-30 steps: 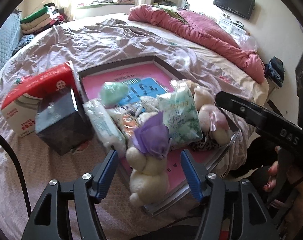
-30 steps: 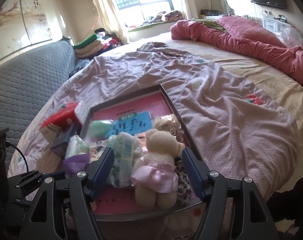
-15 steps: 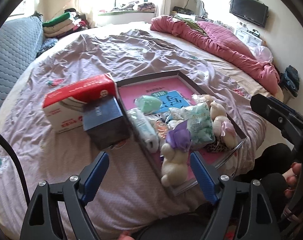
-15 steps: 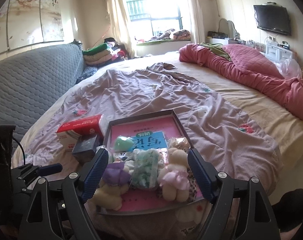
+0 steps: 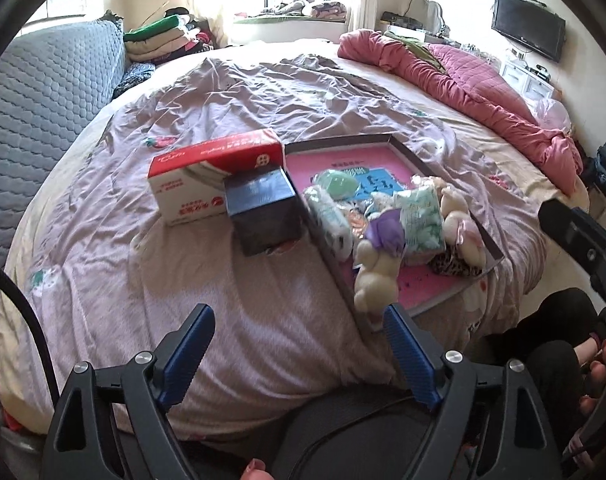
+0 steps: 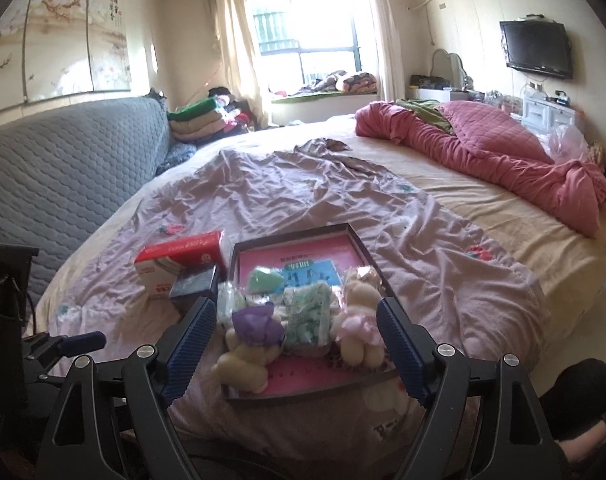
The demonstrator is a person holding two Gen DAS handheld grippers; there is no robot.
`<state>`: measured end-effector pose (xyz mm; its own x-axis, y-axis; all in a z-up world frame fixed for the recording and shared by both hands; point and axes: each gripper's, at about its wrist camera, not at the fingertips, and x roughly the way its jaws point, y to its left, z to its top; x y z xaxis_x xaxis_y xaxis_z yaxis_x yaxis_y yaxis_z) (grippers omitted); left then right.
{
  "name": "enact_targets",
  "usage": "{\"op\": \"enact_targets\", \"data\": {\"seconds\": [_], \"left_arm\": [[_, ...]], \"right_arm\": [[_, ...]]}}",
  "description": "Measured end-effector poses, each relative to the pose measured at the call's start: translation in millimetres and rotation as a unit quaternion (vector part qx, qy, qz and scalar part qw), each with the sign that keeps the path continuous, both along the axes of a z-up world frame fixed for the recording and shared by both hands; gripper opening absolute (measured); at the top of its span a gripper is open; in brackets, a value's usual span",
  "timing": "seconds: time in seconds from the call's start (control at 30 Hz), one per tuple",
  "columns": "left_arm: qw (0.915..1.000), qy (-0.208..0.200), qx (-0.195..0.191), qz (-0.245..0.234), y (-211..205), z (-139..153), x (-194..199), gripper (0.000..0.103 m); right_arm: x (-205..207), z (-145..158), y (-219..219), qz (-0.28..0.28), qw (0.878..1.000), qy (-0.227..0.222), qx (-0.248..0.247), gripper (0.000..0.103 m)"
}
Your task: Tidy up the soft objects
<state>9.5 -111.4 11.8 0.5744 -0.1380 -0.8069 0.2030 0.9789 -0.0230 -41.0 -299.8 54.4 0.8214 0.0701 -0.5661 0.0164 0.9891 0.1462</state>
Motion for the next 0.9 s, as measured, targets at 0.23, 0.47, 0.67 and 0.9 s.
{"op": "enact_targets", "data": {"seconds": [0.23, 0.47, 0.67, 0.9], "left_arm": [[0.9999, -0.005, -0.006, 0.015, 6, 5, -15, 0.086], [0.9998, -0.008, -0.003, 0.017, 3, 11, -26, 0.086], [0.9998, -0.004, 0.002, 0.018, 0, 10, -31, 0.086], [0.9995, 0.009, 0.005, 0.031, 1, 2, -33, 0.086]], "right_arm": [[-14, -12, 13, 0.013, 0.999, 0.032, -0.001, 0.084], [-23, -11, 15, 0.011, 1.0, 0.024, -0.015, 0.084], [-21, -18, 10, 0.013, 0.999, 0.037, -0.001, 0.084], [-21, -26, 10, 0.013, 0.999, 0.049, -0.007, 0.084]]}}
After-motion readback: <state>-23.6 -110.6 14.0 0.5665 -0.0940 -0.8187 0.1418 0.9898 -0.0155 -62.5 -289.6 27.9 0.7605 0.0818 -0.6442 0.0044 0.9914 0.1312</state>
